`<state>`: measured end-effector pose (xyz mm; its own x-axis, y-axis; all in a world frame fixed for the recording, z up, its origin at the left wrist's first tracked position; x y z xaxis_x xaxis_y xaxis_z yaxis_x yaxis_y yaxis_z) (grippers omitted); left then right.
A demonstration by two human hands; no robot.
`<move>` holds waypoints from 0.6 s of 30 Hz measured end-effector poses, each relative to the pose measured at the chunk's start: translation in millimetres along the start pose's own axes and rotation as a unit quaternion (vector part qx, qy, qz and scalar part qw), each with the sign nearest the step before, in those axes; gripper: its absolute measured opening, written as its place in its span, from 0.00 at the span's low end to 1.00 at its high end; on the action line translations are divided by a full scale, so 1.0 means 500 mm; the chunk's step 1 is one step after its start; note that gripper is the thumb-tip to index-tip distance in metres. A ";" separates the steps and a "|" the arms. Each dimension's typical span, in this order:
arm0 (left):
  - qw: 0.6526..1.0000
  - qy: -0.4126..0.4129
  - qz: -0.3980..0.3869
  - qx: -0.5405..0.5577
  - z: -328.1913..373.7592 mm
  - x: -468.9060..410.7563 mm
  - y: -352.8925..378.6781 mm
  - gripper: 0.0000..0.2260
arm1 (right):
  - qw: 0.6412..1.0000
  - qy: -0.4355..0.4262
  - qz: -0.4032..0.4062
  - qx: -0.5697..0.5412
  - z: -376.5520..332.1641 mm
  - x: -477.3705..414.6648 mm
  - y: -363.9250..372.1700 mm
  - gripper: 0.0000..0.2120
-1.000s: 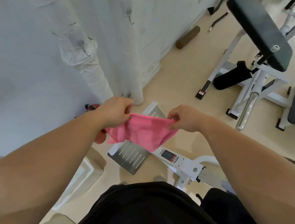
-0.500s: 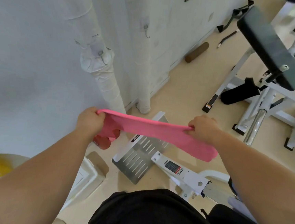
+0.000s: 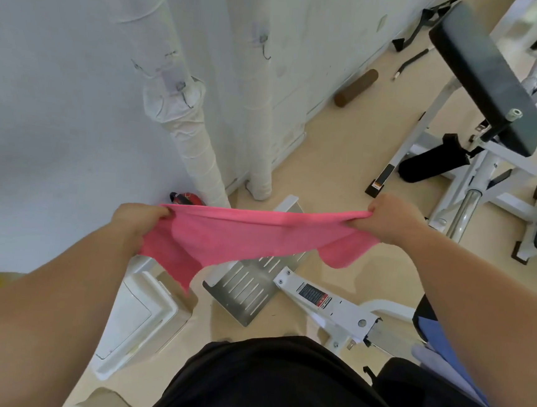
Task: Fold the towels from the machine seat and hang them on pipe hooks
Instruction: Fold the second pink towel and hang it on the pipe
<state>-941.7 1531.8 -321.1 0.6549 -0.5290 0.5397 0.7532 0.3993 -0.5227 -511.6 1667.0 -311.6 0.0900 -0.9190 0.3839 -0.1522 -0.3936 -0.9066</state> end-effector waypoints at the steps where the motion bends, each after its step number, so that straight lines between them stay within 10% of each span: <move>1: 1.000 -0.009 -0.024 0.004 0.001 0.009 0.017 0.09 | 0.999 0.023 0.014 0.018 -0.013 0.010 -0.004 0.27; 13: 0.949 0.065 -0.248 0.186 0.072 0.202 0.218 0.08 | 0.890 0.006 -0.098 -0.446 -0.221 0.085 0.058 0.02; 18: 0.938 0.116 -0.265 0.190 0.090 0.230 0.241 0.10 | 0.820 0.028 -0.057 -0.569 -0.265 0.111 0.062 0.11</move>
<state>-772.8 1552.5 -292.2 0.1851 -0.8598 0.4759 0.9655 0.2494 0.0750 -641.7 1600.9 -295.1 0.1272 -0.8620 0.4907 -0.9685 -0.2148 -0.1262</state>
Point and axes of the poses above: each hand's wrist, its own x-axis away from the middle knuckle, its own y-axis out of the palm, z = x × y, the point moved 3 cm from there along -x, towards the middle knuckle, and after that the axes turned 5 degrees about y, right-handed, at the moved point
